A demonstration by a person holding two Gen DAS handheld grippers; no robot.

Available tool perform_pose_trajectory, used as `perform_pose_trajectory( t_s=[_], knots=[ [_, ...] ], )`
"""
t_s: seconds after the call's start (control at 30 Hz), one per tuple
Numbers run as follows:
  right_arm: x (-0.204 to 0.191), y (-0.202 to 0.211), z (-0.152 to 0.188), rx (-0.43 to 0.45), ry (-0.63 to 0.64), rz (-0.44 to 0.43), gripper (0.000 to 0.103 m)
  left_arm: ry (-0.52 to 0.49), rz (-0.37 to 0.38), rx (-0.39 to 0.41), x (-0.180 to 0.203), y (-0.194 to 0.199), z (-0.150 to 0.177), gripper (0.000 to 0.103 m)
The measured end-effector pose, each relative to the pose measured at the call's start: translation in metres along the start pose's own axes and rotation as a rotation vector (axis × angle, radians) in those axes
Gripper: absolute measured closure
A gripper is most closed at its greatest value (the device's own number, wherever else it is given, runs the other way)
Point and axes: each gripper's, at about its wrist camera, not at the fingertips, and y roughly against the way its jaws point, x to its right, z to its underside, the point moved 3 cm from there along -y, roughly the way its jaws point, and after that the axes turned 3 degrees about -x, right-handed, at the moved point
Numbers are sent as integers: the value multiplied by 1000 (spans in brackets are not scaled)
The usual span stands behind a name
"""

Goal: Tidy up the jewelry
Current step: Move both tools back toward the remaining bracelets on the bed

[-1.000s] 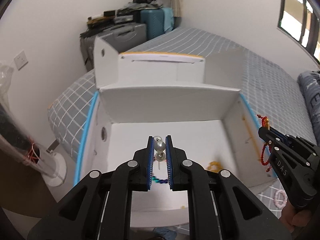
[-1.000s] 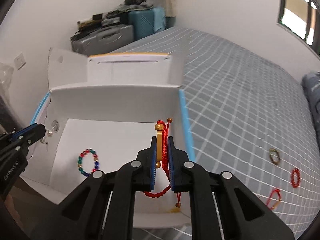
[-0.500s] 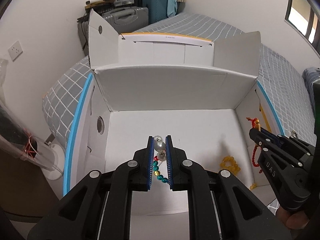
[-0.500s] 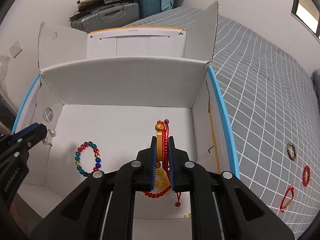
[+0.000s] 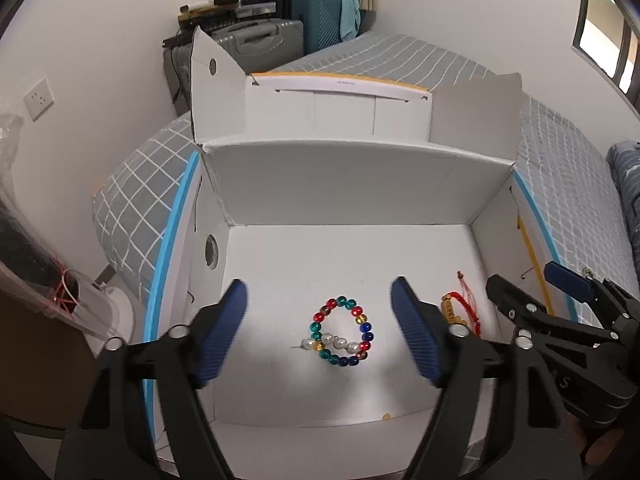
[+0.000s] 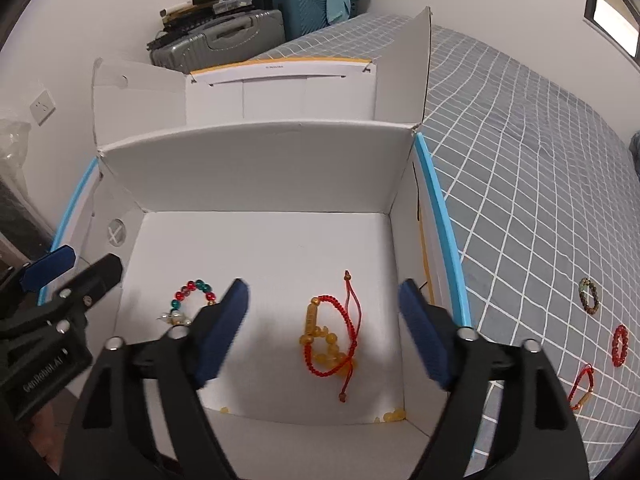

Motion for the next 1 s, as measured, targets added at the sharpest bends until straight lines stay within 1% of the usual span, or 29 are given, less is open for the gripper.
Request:
perform_pose_trajectory(
  t_s=[0.03,0.1,0.2,0.4,0.47,0.53,0.73,0.83,1.0],
  knots=[
    [2,4,0,8,3,12,18,1,0,4,0,1,0,25],
    [6,9,0,16,6,27,13,-3,8,18,1,3,-1,14],
    [15,17,0,30,0,52,10,-11,40,24,6,6,0,12],
    [44,35,3,59,-28,83,8,-26,47,50,18,13,-1,6],
    [54,42,5,68,-25,98,8,-30,57,63,25,17,-1,6],
    [64,50,8,77,-19,121,8,-52,76,76,38,24,0,6],
    [119,77,20,93,-62,191,8,-134,117,99,90,38,5,6],
    [157,91,33,96,-84,250,8,-180,165,102,121,45,11,6],
    [227,106,55,82,-172,301,8,-275,223,100,181,54,29,6]
  ],
)
